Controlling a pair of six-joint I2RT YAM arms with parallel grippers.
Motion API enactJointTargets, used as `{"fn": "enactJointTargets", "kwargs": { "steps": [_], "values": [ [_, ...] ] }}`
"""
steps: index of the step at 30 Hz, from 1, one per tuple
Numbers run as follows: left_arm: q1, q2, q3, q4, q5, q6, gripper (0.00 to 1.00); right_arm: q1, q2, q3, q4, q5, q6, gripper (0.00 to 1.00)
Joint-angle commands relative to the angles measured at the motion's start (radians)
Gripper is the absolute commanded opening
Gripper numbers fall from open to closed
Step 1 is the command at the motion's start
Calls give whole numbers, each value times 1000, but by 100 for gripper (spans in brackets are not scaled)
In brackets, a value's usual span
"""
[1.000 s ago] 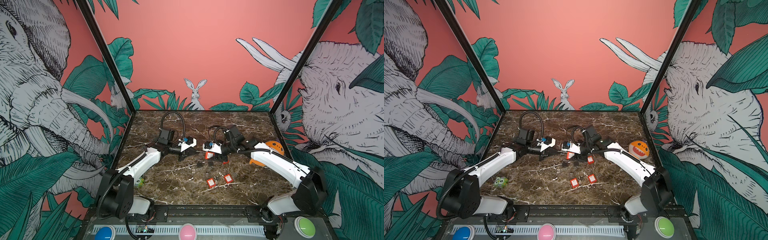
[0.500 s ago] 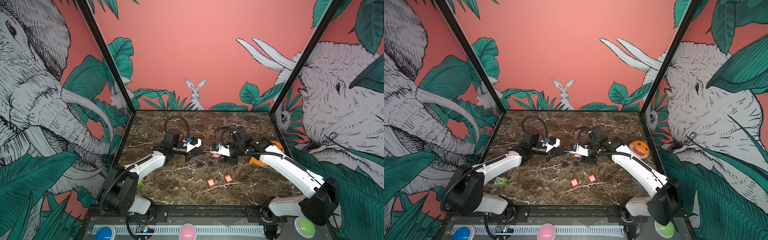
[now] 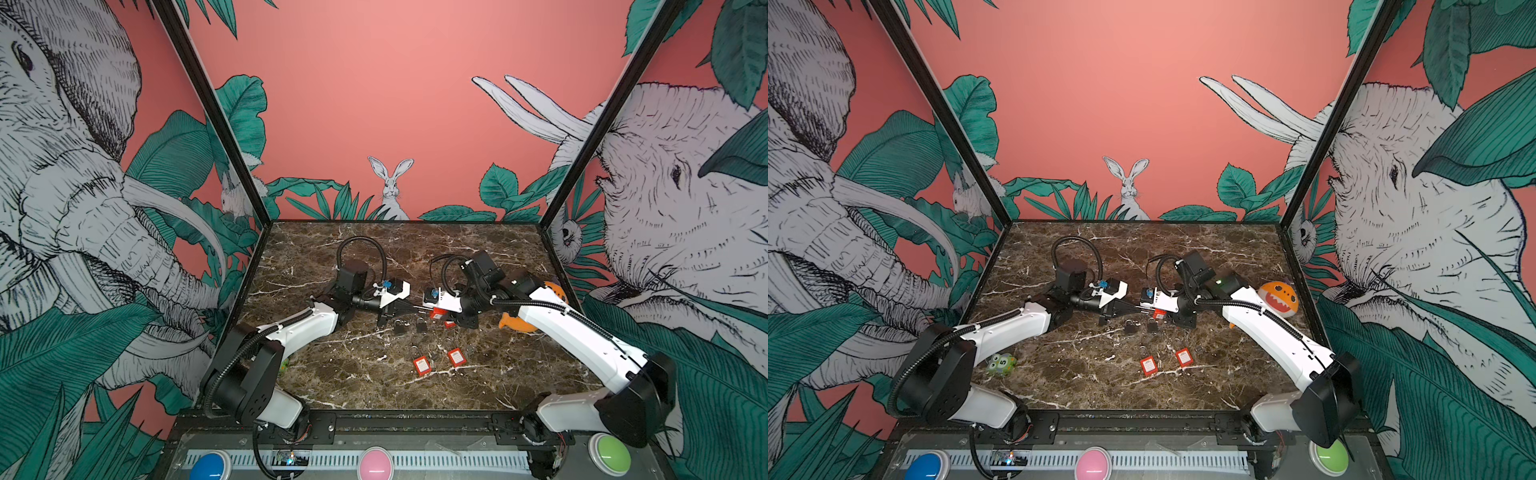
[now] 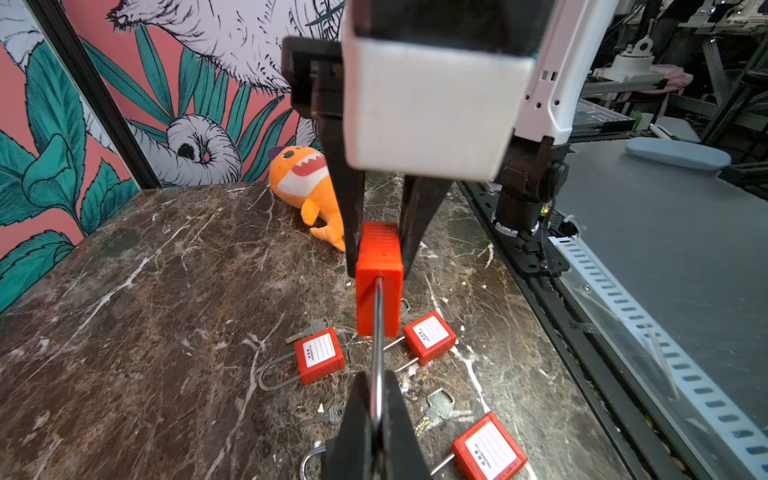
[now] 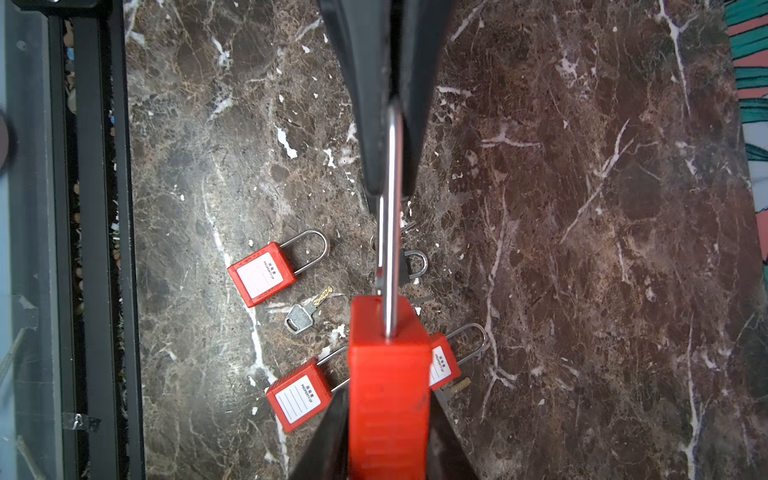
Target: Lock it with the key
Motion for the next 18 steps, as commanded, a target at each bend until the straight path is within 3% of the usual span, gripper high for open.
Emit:
{"fn": "enactJointTargets", "kwargs": {
  "steps": [1,7,18],
  "values": [
    [-12,5,26,21,40,4,0,-3,12,26,-28,-41,-24,22],
    [-26,28,48,2,48,3,0,-3,8,20,6,-53,-32,10],
    [-60,74,73,31,27,-14,0,-3,18,24,77,-165,-17,8]
  ]
}}
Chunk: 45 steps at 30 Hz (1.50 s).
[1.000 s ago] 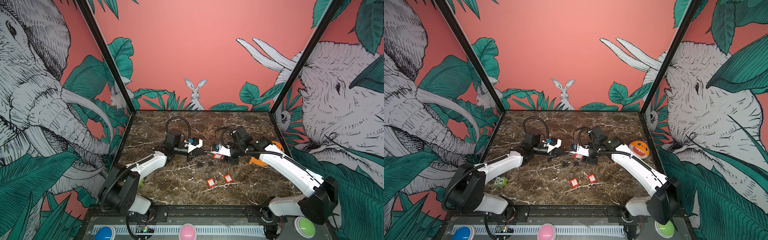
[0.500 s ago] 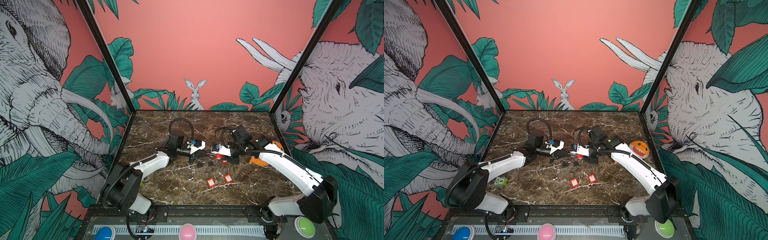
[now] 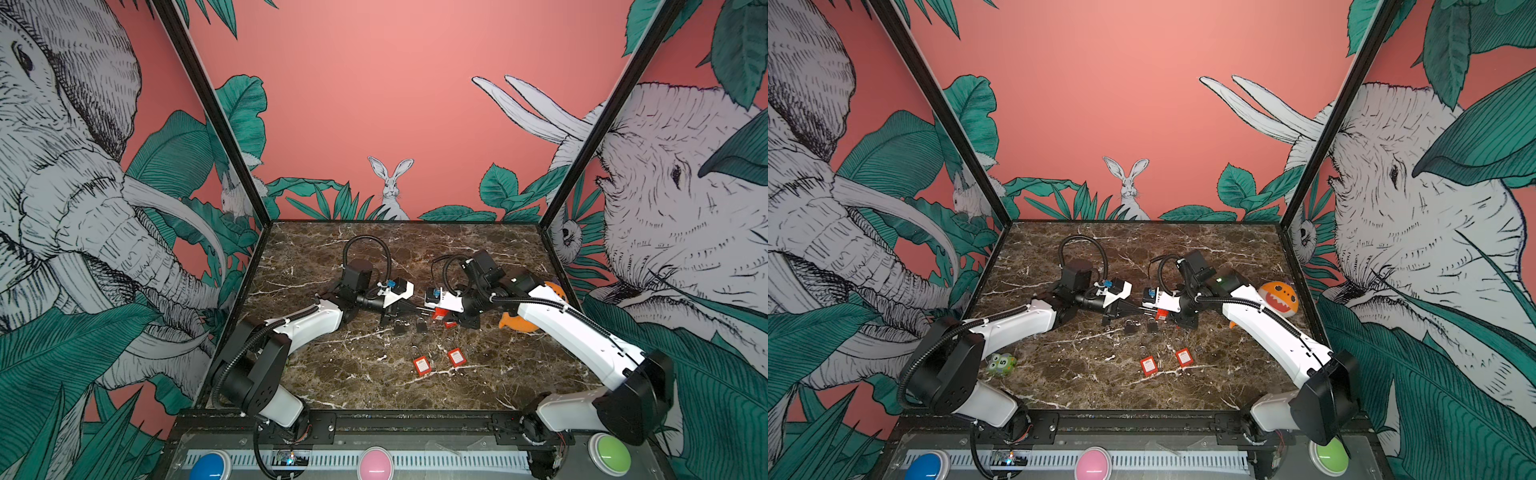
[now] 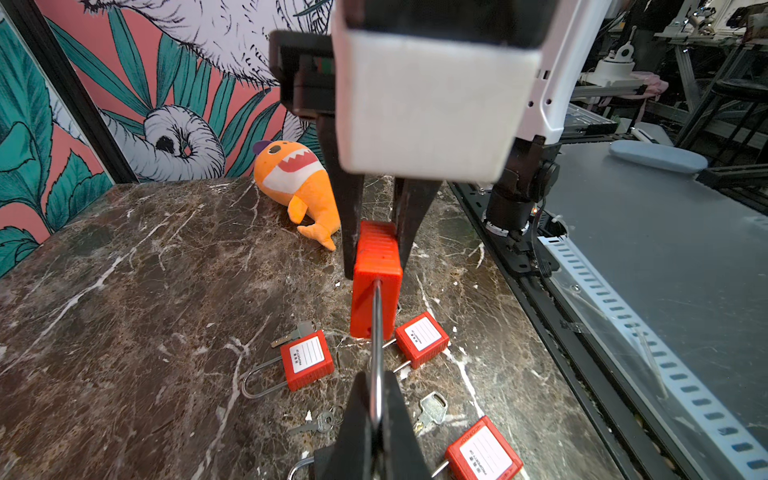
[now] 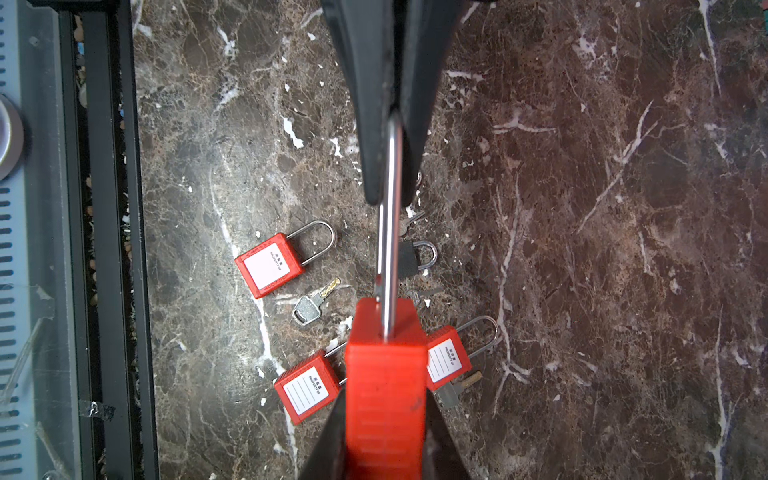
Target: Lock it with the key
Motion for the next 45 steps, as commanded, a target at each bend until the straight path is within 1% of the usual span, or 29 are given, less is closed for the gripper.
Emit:
{"fn": "enactJointTargets", "kwargs": {
  "steps": [1,5,10,15,18,21,26,29,31,33,35,37,39,40,42,45],
  "values": [
    [-41,22,42,46,5,-17,0,18,6,21,107,-144,-8,8],
    [-50,26,32,84,-28,-23,0,18,-2,15,126,-178,-2,8],
    [-57,8,13,86,-60,18,0,17,4,11,107,-188,-2,8],
    [-66,-13,-7,46,-97,96,0,15,5,-4,126,-196,0,7],
    [-68,-27,-19,41,-110,113,0,10,6,-6,137,-208,3,7],
    [-68,-30,-14,19,-96,118,0,10,16,-7,147,-187,4,8],
    [-68,0,1,27,-31,65,0,10,33,0,202,-176,18,9],
    [-67,30,4,79,-2,5,0,10,38,1,258,-139,41,10],
    [-68,43,-1,130,7,-36,0,10,32,-5,288,-134,53,11],
    [-67,47,-2,155,10,-55,0,11,23,-11,303,-135,57,14],
    [-65,42,1,145,2,-46,0,9,7,-21,300,-108,56,19],
    [-60,36,4,120,-1,-31,0,8,-27,-35,275,-48,49,36],
    [-53,29,6,112,-1,-28,0,6,-73,-59,229,-7,23,46],
    [-48,27,7,110,1,-28,0,1,-101,-73,208,1,14,49],
    [-40,23,10,107,6,-26,0,-19,-158,-96,171,-1,19,52],
    [-37,21,27,78,12,-6,0,-71,-221,-104,96,-49,56,52]
  ]
}}
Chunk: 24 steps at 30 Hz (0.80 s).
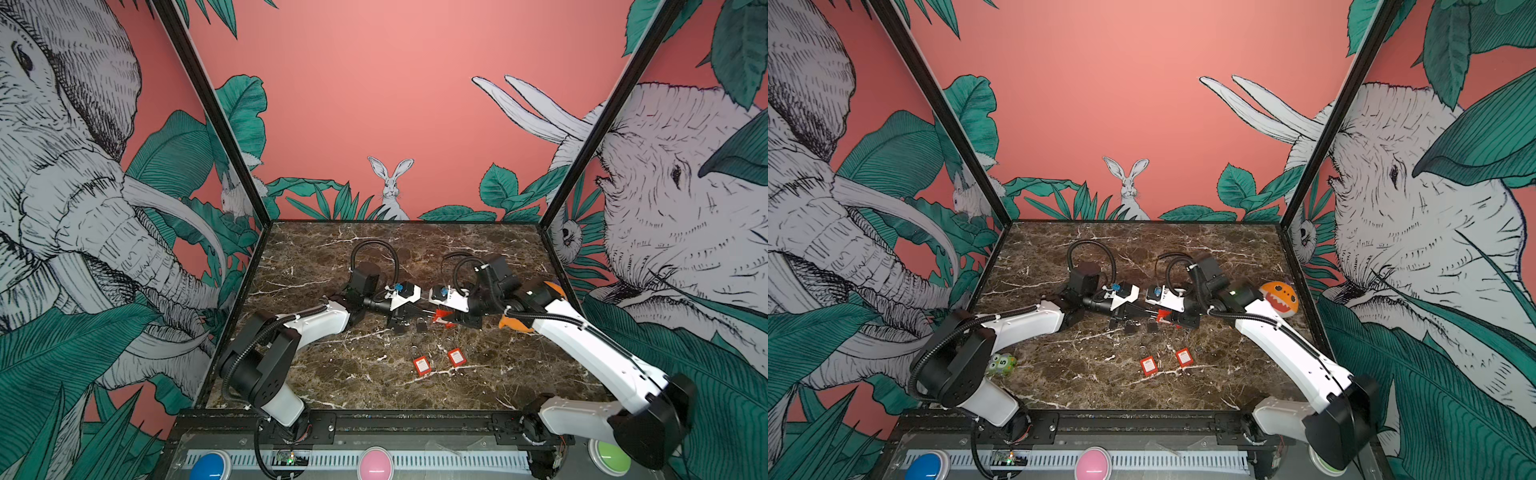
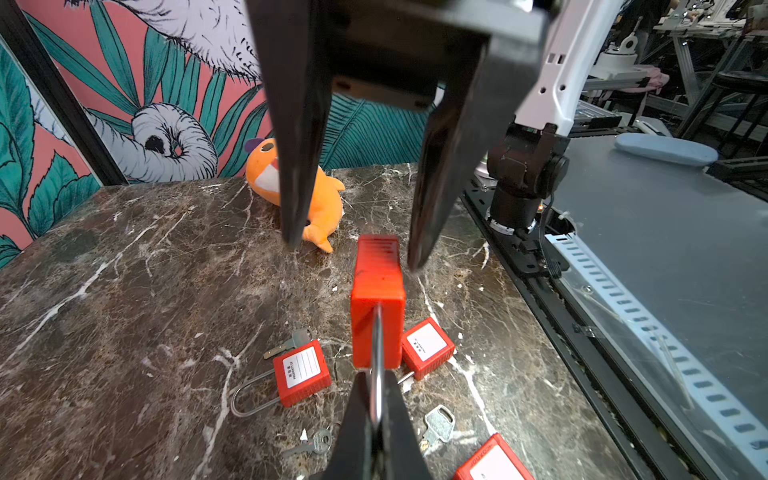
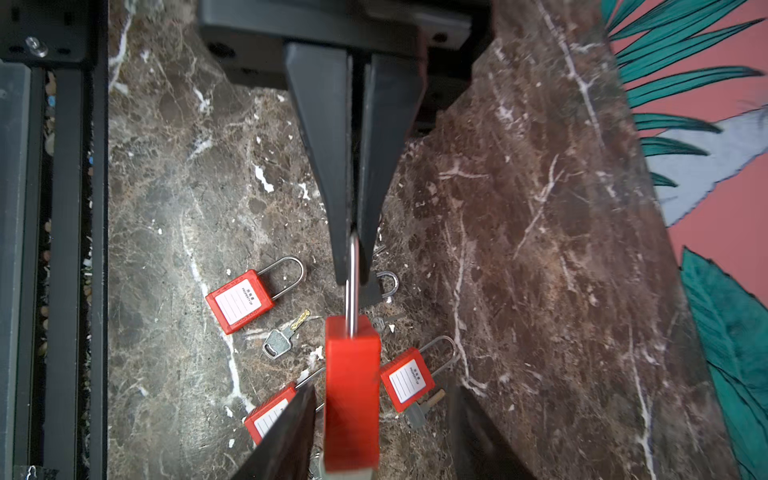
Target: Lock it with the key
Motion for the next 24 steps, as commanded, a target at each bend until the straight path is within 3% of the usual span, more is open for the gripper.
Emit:
{"fn": "enactJointTargets", "kwargs": {
  "steps": [1,8,16,24],
  "values": [
    [5,-26,40,-12,50,22,0,-51,-55,2,-85,-62,22,51],
    [5,-15,61,-17,72,27,0,-109,-27,21,-198,-77,37,45],
    [3,-18,59,-11,77,16,0,-113,125,99,-250,-150,47,37],
    [3,-29,60,-25,63,32,0,-113,161,96,-263,-188,24,28]
  ]
}}
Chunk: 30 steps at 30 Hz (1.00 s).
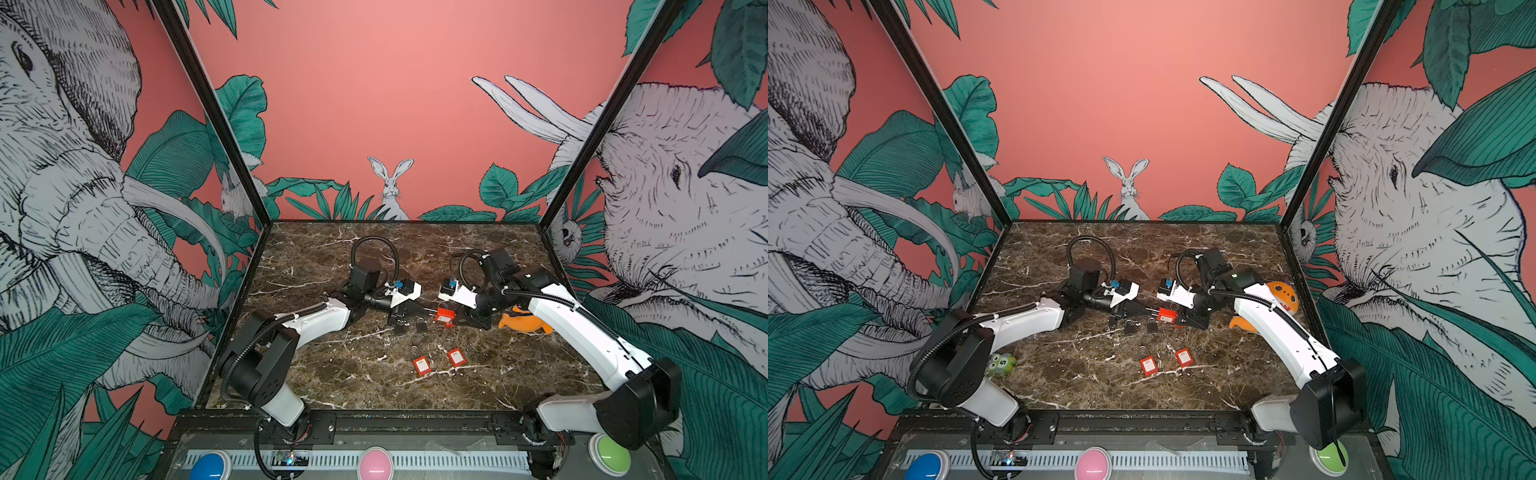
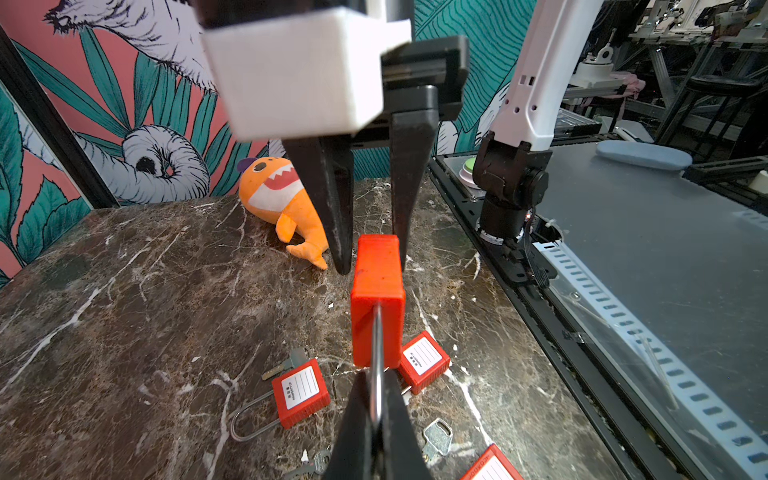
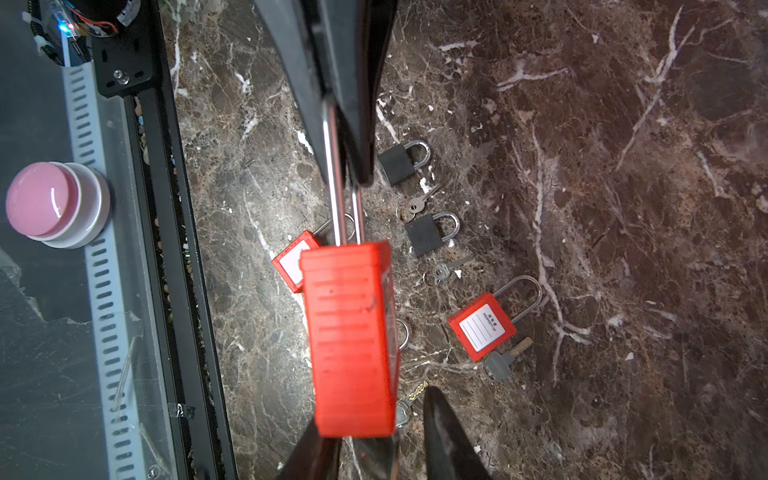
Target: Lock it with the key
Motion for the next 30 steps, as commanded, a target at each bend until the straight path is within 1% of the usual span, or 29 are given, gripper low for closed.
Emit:
{"fn": "enactJointTargets", "kwargs": {
  "steps": [1,5,12,19,25,30],
  "values": [
    [2,-29,20,-3,19,23,0,-3,12,20,-33,-50,-18,26],
    [2,-27,21,-11,15,27,0,-3,-1,9,-32,-44,-33,18],
    [1,-23,28,-14,14,26,0,-4,-18,-5,-41,-6,-79,9],
    [1,-23,39,-32,16,31,0,-3,-23,-7,-46,-7,-98,0],
    [7,-34,46,-88,11,71,0,-3,-51,-35,-44,18,-123,0],
    [30,-56,39,-142,13,105,0,-6,-95,-66,-54,41,-160,0]
  ]
}}
